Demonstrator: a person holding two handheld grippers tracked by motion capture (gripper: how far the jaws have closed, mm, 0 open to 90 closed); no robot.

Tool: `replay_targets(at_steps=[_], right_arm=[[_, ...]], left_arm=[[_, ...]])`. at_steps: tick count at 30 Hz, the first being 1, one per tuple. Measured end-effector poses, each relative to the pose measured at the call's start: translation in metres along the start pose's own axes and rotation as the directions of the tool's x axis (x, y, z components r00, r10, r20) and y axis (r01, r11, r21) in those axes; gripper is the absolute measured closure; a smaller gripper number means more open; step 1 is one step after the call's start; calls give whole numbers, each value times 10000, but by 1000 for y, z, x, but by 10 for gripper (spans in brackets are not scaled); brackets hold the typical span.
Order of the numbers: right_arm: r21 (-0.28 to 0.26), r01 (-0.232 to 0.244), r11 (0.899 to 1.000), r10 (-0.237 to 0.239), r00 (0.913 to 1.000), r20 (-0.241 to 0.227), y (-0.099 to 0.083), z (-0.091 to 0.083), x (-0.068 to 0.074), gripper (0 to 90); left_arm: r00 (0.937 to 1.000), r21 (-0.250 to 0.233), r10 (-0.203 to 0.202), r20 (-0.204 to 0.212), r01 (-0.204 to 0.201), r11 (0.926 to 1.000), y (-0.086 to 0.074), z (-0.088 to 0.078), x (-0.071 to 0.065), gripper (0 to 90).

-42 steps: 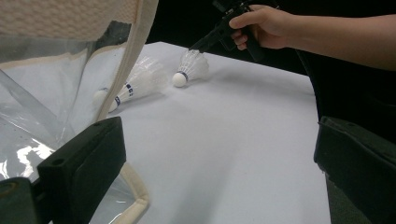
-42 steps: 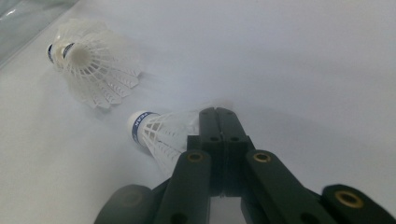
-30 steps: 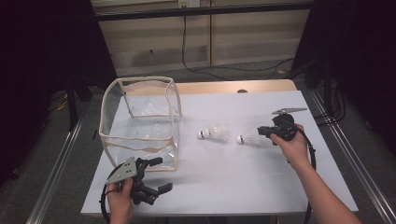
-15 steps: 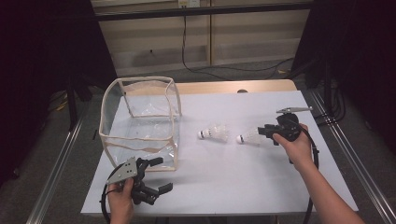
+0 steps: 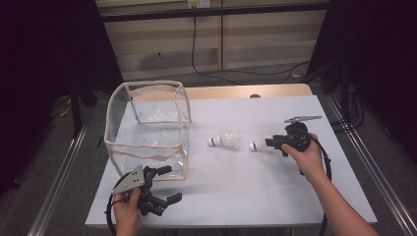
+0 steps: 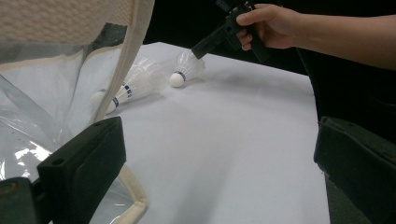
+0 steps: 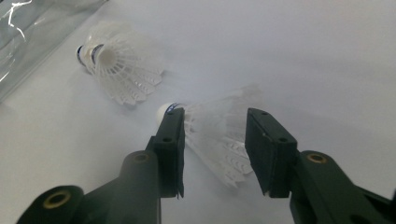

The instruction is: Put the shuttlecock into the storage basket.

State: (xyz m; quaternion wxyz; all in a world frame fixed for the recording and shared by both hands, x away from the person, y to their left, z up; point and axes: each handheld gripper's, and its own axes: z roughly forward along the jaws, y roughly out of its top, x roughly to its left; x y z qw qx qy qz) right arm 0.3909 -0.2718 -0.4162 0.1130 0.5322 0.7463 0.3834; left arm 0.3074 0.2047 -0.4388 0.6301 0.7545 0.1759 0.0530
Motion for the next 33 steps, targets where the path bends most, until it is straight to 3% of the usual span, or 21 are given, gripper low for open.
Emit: replay_targets(at_steps=[18,33], right_arm=[[113,440,9990,-430,9960,-782,0,9,11,892],[-484,375,9981,-416,9955,-853,13,1,12,900]], left_arm=[[10000,-8,-34,62,34,10000,0,1,0,24],[10000,-15,-16,53,16,10000,0,1,0,24]])
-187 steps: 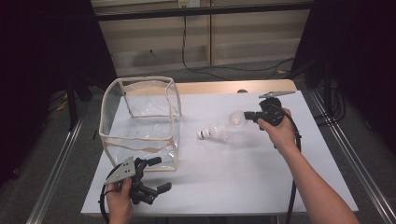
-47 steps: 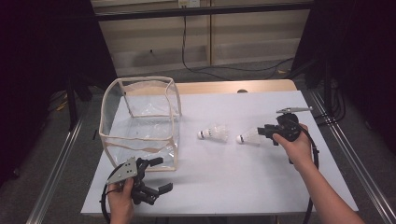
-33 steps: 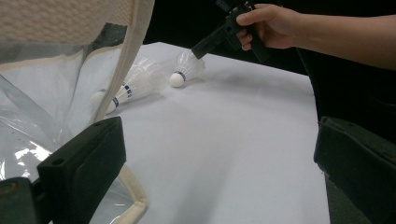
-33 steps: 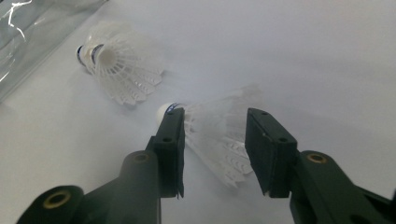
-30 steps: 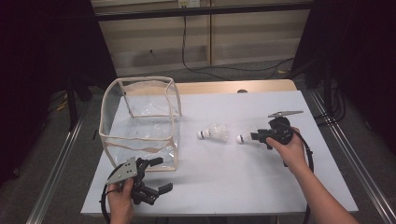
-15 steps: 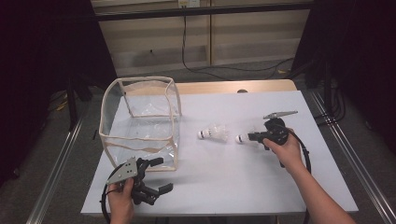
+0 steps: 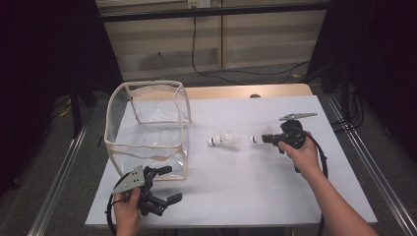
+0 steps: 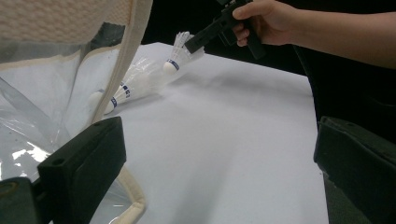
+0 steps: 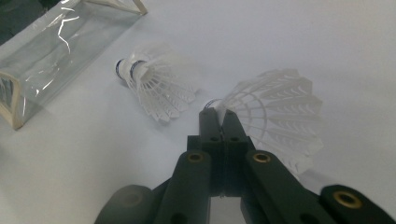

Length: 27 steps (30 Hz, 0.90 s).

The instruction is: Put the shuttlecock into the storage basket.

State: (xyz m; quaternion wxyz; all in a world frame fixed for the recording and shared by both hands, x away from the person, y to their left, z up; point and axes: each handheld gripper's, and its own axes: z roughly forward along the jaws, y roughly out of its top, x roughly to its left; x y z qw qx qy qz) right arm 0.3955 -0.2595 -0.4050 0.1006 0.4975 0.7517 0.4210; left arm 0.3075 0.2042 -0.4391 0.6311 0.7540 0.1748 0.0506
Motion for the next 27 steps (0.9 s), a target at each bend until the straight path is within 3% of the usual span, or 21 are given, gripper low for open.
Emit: replay_targets(at_steps=[27], right_arm=[[-280,-13,9996,1,9990,-443,10,19,15,900]], left_arm=[[10000,-12,-17,15,17,10000,0,0,0,24]])
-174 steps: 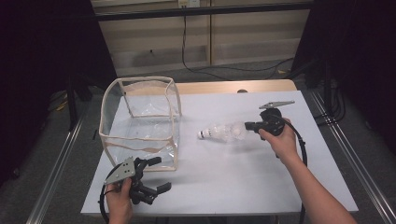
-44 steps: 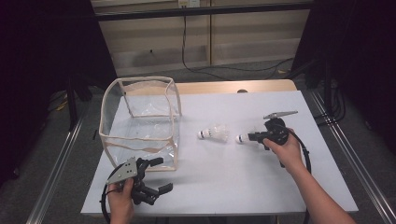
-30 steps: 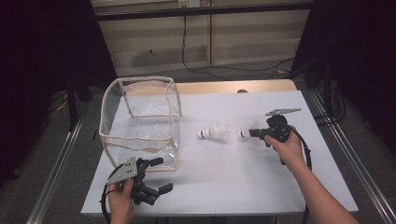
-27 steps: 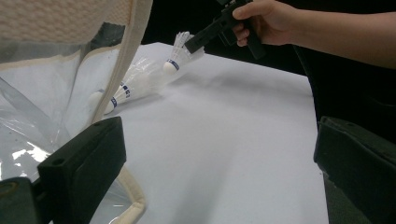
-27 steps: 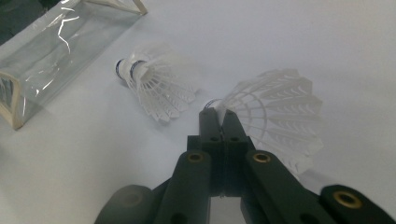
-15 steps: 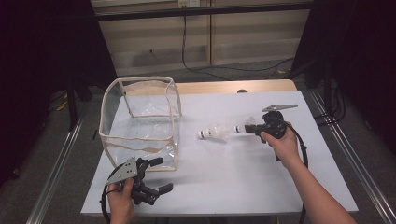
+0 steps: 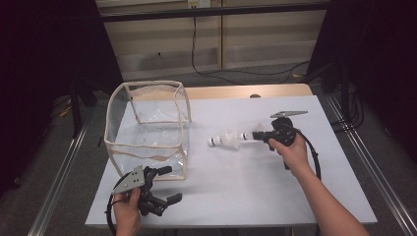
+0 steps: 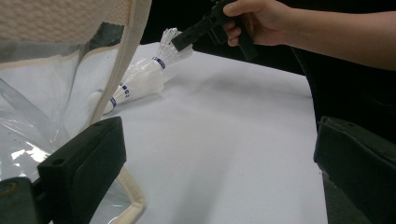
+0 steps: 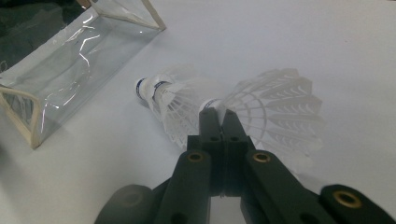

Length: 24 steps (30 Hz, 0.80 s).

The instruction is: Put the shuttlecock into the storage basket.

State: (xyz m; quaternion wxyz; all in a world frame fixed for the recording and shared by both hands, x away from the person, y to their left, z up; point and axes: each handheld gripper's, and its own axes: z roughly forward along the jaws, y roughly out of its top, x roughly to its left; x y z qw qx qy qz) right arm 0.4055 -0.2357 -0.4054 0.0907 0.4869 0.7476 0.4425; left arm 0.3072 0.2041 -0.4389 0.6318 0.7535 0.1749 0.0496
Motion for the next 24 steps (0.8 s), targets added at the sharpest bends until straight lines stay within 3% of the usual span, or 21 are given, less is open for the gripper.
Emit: replay_targets(at_steps=[24], right_arm=[[-23,15,10000,-15,9996,-286,0,9,7,900]], left_arm=[[10000,49,20,-5,-20,10000,0,0,0,25]])
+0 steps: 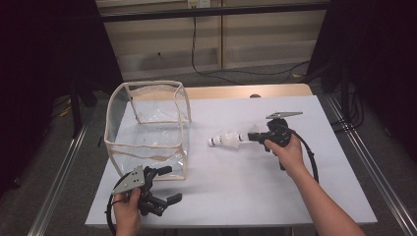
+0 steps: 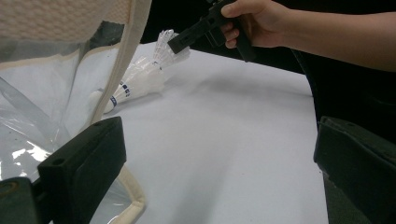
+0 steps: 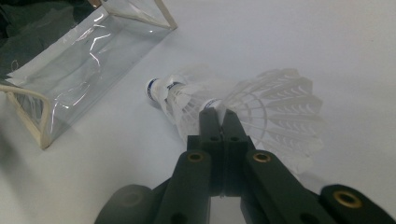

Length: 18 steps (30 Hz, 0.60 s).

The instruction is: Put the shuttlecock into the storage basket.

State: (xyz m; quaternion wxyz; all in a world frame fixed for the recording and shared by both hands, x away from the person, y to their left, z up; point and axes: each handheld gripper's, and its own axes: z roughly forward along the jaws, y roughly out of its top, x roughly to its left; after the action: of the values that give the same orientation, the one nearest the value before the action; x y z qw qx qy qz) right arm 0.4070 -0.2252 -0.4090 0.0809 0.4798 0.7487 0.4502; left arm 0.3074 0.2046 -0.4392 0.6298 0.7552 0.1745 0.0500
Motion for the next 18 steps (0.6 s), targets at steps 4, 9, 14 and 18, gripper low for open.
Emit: replay_targets(at_steps=[4,9,14,18], right_arm=[[-14,-34,10000,34,10000,-13,0,1,0,900],[-45,-44,10000,44,10000,-70,0,1,1,900],[-14,-53,10000,53,9999,-92,0,2,2,900],[3,-48,10000,48,9999,-163,0,4,3,900]], left_arm=[[10000,19,18,-1,-18,10000,0,0,0,25],[10000,4,27,3,-27,10000,0,0,0,25],[10000,-17,20,16,-20,10000,0,0,0,25],[10000,2,21,2,-21,10000,0,0,0,25]])
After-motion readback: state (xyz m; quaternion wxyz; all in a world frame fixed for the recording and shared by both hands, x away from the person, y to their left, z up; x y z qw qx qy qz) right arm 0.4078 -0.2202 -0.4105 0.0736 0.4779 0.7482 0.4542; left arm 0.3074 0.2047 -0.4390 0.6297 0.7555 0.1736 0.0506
